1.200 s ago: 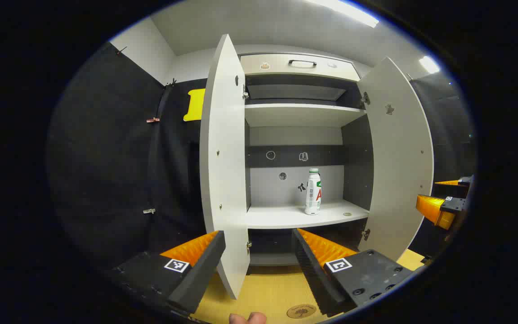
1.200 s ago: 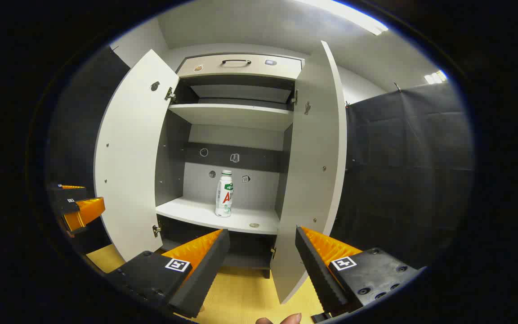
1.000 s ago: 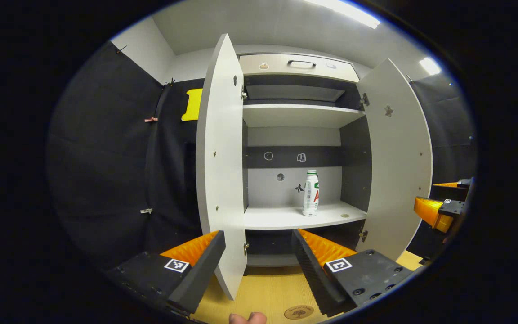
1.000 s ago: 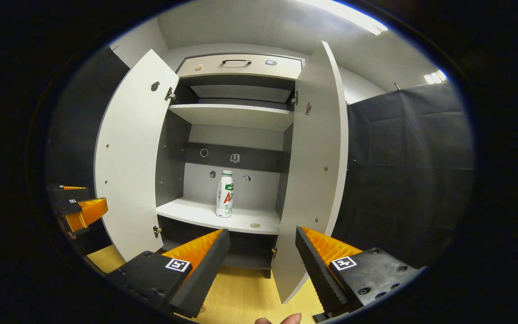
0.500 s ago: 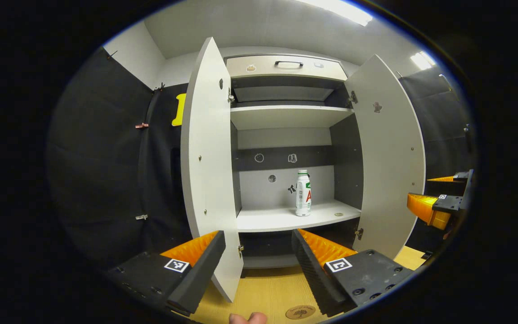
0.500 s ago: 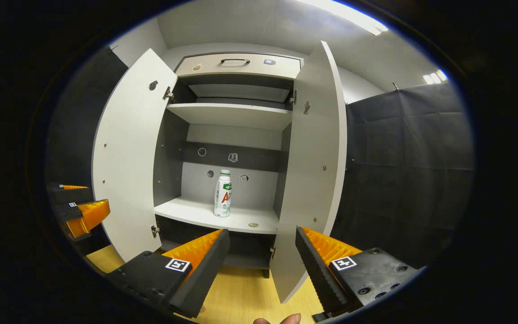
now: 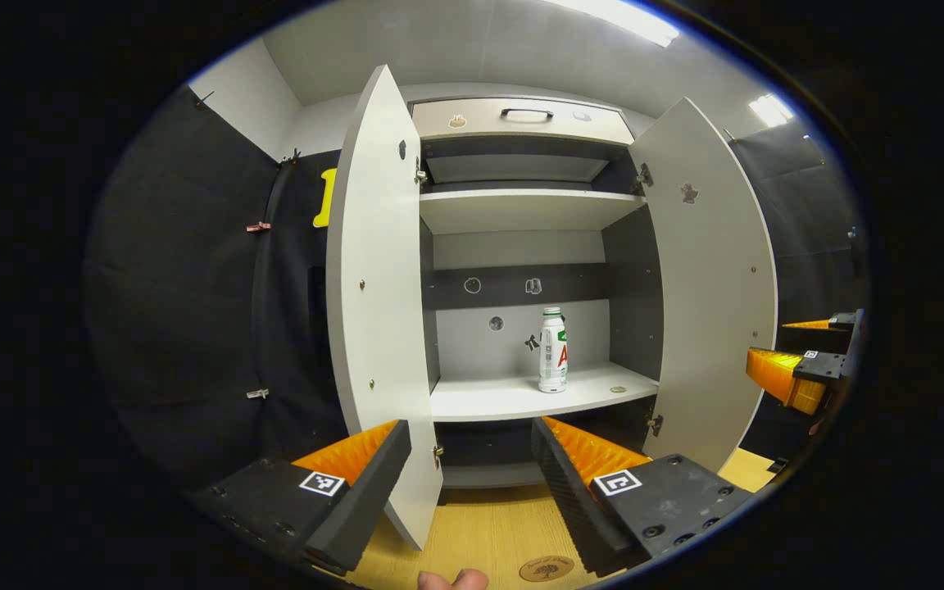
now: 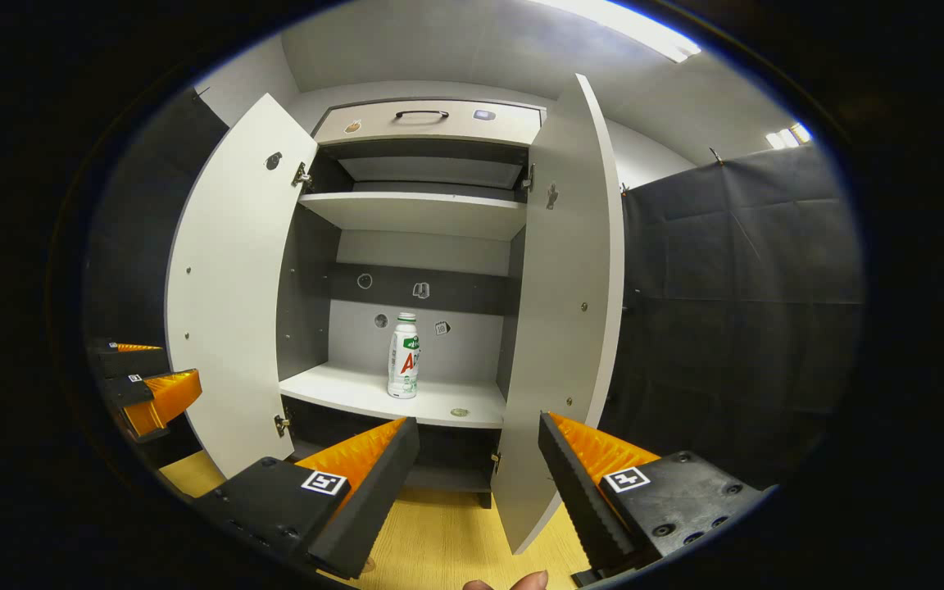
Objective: Grasp the bottle in the cabinet with the left hand and place it on the coaster, then close the right door with the right hand and the left door with the left hand.
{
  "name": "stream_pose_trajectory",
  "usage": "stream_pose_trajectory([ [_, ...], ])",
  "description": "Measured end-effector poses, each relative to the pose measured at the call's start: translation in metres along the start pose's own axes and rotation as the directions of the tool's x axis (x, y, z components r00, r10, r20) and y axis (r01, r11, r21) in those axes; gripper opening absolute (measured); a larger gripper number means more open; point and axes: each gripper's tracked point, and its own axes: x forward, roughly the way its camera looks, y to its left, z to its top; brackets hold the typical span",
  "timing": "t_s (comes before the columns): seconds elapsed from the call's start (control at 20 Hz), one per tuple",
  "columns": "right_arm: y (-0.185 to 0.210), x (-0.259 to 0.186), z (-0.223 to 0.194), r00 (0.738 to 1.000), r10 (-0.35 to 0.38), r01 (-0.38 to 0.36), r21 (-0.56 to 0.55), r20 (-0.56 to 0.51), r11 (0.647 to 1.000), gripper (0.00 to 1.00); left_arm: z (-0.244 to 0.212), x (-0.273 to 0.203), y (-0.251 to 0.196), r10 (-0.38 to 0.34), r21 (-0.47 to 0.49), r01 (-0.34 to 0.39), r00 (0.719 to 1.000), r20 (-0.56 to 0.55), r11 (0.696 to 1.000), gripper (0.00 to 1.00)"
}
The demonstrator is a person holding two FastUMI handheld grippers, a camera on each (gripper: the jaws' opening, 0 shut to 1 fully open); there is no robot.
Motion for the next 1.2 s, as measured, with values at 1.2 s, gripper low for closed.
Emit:
stream_pose_trajectory([
  [1.2, -0.034, 0.004, 0.007, 0.999, 0.027, -0.029, 0.044, 0.026, 0.999, 0.98, 0.021, 0.119, -0.097, -0.098, -0.023, 0.098, 0.995, 0.005, 0.995, 0.94],
])
